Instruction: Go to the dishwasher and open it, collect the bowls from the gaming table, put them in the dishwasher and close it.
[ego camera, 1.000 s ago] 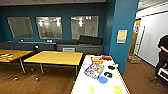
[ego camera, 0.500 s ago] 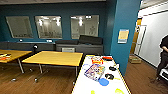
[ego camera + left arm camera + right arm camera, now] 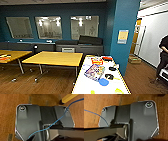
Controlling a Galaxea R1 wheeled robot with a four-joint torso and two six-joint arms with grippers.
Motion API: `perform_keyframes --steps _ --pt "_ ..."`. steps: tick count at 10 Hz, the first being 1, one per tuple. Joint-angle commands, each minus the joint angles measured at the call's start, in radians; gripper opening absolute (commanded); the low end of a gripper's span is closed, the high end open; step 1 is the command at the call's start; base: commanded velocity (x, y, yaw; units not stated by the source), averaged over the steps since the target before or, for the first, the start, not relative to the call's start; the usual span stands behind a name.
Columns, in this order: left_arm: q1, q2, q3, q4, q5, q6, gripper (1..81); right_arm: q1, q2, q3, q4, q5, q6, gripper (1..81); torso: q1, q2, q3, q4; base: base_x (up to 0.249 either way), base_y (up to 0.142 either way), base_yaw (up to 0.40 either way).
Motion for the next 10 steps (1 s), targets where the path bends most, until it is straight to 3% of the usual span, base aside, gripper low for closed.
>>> perform_keyframes --steps 1,6,8,10 --pt "-0.050 0.003 0.005 -0.002 0.043 0.003 81.1 0.033 -0.174 0.218 0.009 -0.003 0.021 81.1 0.000 0.000 0.000 0.000 0.000 0.000 0.000" --pt "-0.050 0.002 0.003 -0.003 0.042 -0.003 81.1 0.038 -0.557 0.730 0.013 0.111 0.107 81.1 0.000 0.000 0.000 0.000 0.000 0.000 0.000" --pt "-0.055 -0.009 0.008 0.008 0.040 -0.001 81.1 0.052 -0.709 0.902 0.032 0.153 0.113 81.1 0.000 0.000 0.000 0.000 0.000 0.000 0.000" --pt "-0.056 -0.009 0.006 0.008 0.040 -0.001 81.1 0.067 -0.816 1.007 0.045 0.189 0.115 81.1 0.000 0.000 0.000 0.000 0.000 0.000 0.000"
